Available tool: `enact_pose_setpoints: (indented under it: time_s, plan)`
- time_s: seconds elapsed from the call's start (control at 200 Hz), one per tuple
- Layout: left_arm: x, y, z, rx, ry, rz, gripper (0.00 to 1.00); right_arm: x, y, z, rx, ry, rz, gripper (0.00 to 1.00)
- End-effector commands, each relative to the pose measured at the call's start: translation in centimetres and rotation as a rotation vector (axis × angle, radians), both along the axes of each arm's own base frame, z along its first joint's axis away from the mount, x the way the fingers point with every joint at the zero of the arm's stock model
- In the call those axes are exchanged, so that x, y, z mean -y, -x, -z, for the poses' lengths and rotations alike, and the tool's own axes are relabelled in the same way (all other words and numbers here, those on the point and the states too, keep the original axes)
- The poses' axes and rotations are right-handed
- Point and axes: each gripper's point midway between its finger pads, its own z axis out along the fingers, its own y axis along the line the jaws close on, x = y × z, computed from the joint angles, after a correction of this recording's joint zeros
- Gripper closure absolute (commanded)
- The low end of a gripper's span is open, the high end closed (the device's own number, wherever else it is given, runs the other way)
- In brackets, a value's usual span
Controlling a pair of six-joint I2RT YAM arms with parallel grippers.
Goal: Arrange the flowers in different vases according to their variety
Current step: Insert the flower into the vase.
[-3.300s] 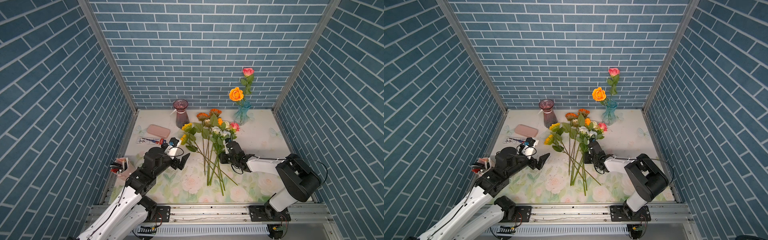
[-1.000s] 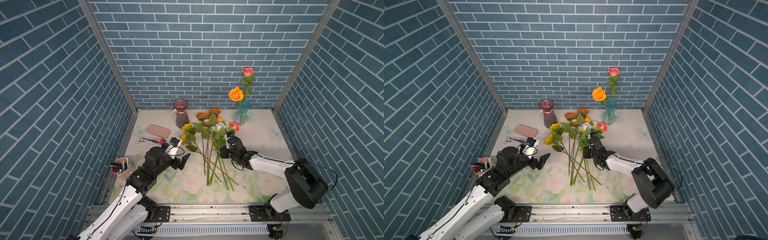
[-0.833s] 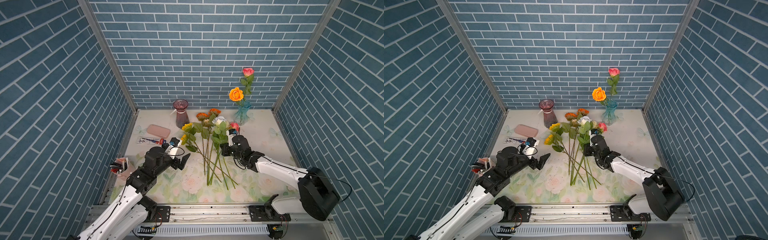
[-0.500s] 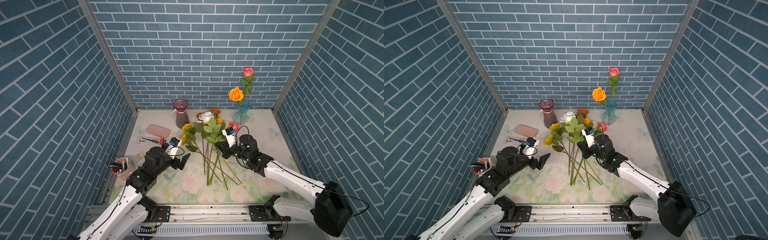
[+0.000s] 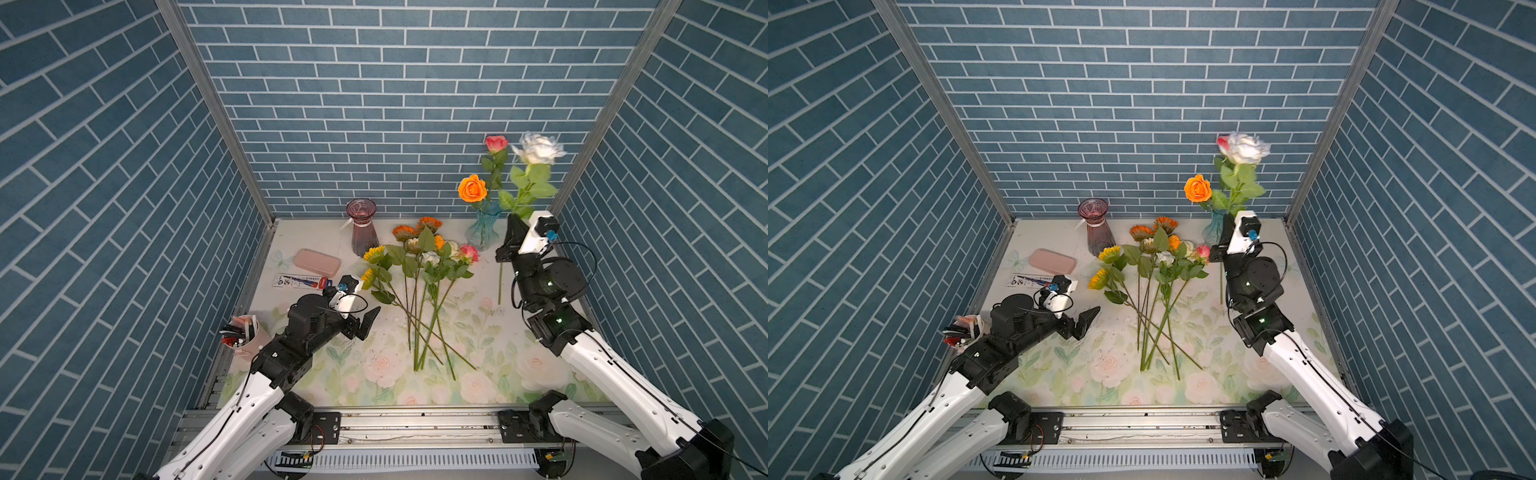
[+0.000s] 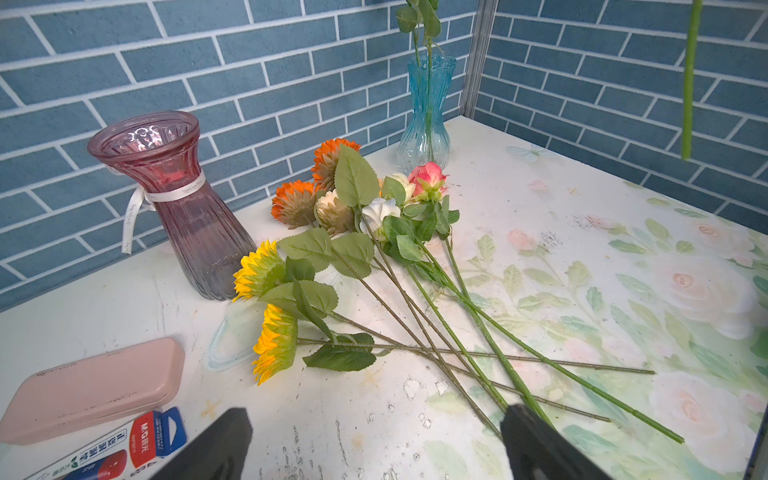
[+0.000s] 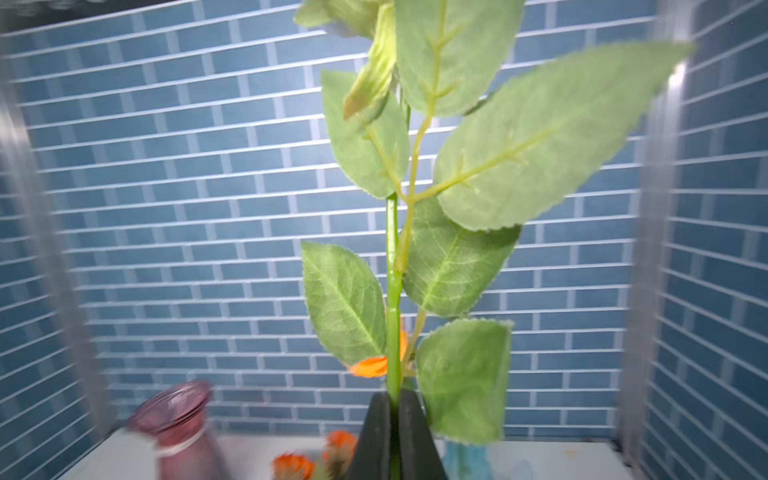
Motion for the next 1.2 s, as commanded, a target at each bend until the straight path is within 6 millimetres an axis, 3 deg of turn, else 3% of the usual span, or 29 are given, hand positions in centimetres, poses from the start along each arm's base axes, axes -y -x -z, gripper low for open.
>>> enact_pose_setpoints:
  time_s: [0.0, 0.19, 0.38, 0.495, 0.83, 1.195]
  plan:
    - [0.2, 0.1, -1.1, 0.025, 0.012, 0.01, 0.0, 3.2, -1.9, -4.6, 0.117, -0.09, 0.062, 1.0]
    - [0.0, 0.0, -1.0, 0.031, 0.008, 0.002, 0.0, 2.4, -6.6, -9.2, 0.262, -0.017, -0.038, 1.0]
    - [-0.2, -0.1, -0.9, 0.037, 0.003, -0.008, 0.0, 1.5, -10.8, -11.1, 0.408, 0.011, -0.118, 1.0]
    - [-0.1, 0.0, -0.8, 0.038, 0.002, -0.004, 0.0, 0.8, -13.7, -10.6, 0.441, 0.028, -0.191, 1.0]
    - [-0.1, -0.1, -0.5, 0.035, -0.002, -0.006, 0.0, 0.4, -18.6, -8.7, 0.522, -0.022, -0.278, 1.0]
    - [-0.2, -0.3, 0.2, 0.021, -0.018, -0.012, 0.0, 0.4, -22.7, -3.6, 0.448, -0.022, -0.278, 1.0]
